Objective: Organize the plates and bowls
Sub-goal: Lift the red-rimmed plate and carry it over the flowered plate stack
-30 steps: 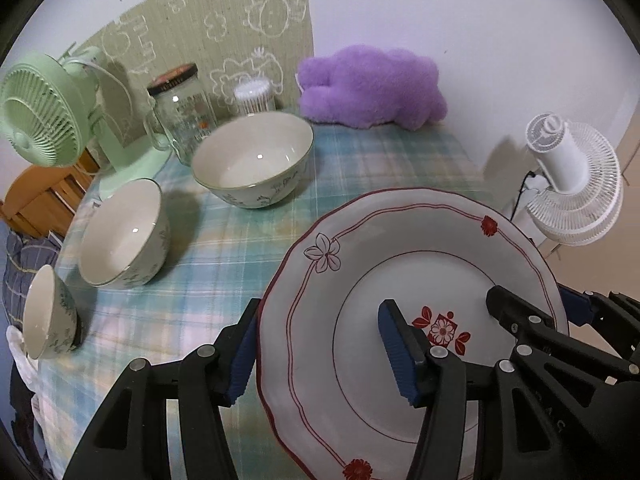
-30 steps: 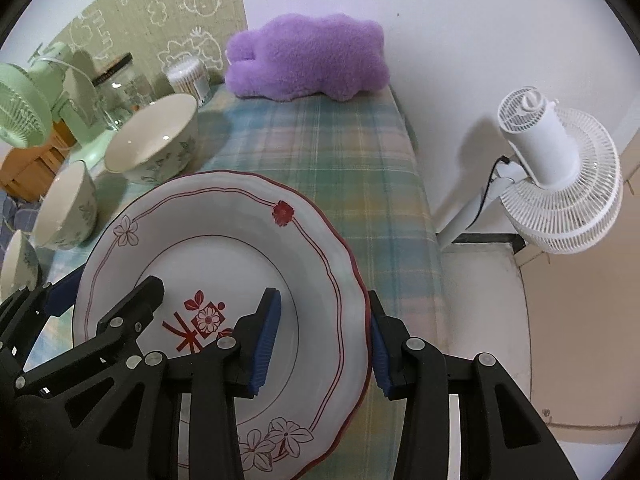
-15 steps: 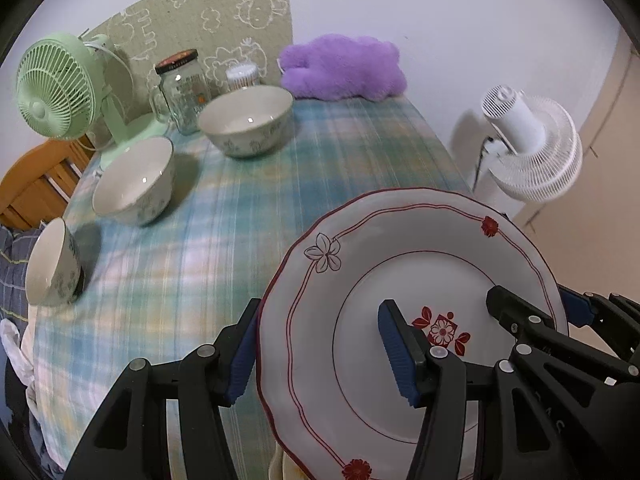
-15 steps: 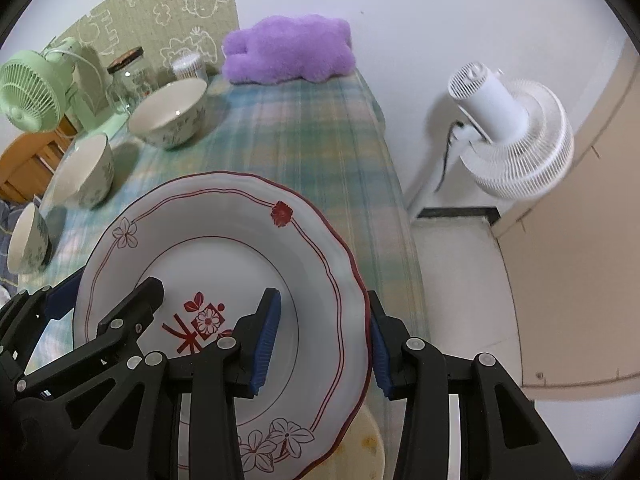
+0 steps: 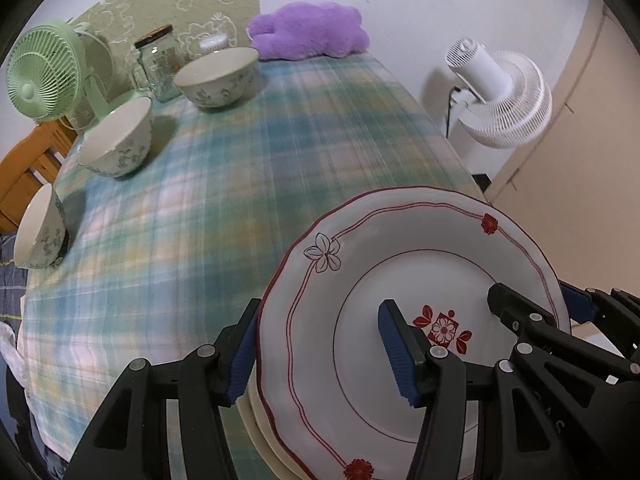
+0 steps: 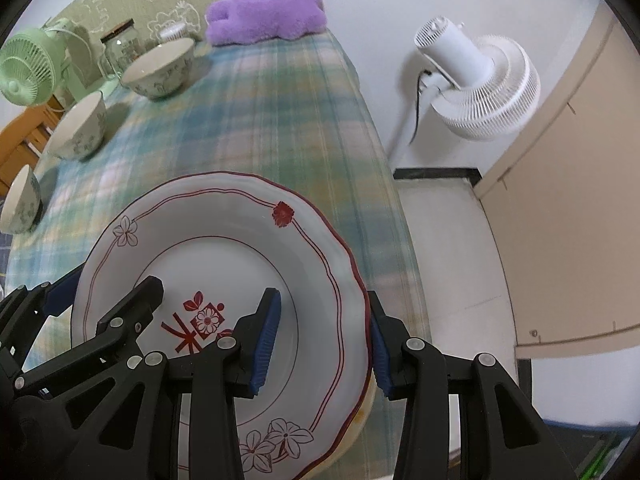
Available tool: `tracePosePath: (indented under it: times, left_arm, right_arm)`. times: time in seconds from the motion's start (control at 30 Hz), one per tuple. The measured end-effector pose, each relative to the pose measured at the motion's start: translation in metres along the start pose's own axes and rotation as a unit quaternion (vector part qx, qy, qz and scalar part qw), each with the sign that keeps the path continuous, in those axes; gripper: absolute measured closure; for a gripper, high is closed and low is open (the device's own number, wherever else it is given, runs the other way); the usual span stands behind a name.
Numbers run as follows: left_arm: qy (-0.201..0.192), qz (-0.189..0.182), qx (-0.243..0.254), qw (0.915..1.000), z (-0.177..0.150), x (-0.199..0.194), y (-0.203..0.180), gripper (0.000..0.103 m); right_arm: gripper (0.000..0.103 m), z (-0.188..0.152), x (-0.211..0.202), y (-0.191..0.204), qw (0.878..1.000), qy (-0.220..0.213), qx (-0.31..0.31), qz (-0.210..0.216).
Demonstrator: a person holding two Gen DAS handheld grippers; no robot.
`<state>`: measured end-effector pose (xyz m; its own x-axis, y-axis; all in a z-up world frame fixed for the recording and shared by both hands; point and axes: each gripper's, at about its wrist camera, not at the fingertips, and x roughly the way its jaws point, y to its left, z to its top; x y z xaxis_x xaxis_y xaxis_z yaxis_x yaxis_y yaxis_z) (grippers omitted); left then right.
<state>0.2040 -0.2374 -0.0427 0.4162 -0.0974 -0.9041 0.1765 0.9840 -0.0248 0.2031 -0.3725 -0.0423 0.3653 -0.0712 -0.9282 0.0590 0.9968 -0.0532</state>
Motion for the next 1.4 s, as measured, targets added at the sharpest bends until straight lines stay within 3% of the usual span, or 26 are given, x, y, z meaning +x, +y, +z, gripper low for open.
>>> tracePosePath:
  times: [0.47, 0.9, 1.1, 1.23, 1.4]
  left_arm:
    - [0.012, 0.005, 0.026, 0.9996, -0.02, 0.013, -0.014, 0.045]
    - [0.004, 0.032, 0.034, 0.9989, -0.022, 0.015, -0.021, 0.045]
    - [0.003, 0.036, 0.034, 0.9988, -0.021, 0.016, -0.021, 0.045]
    - [0.002, 0.038, 0.034, 0.9987, -0.021, 0.016, -0.021, 0.045]
    - [0.003, 0.042, 0.035, 0.9985, -0.021, 0.017, -0.021, 0.045]
  right_arm:
    - [0.057, -0.023, 0.013, -0.009, 1.0, 0.016, 0.02, -0.013]
    - [0.058, -0.025, 0.023, -0.016, 0.999, 0.023, 0.031, 0.006]
    - [0.058, -0.024, 0.021, -0.027, 0.998, 0.031, 0.052, 0.035]
    - [0.067, -0.025, 0.017, -0.026, 0.998, 0.028, 0.042, 0.026]
    - [0.067, -0.024, 0.017, -0.024, 0.999, 0.029, 0.03, 0.019]
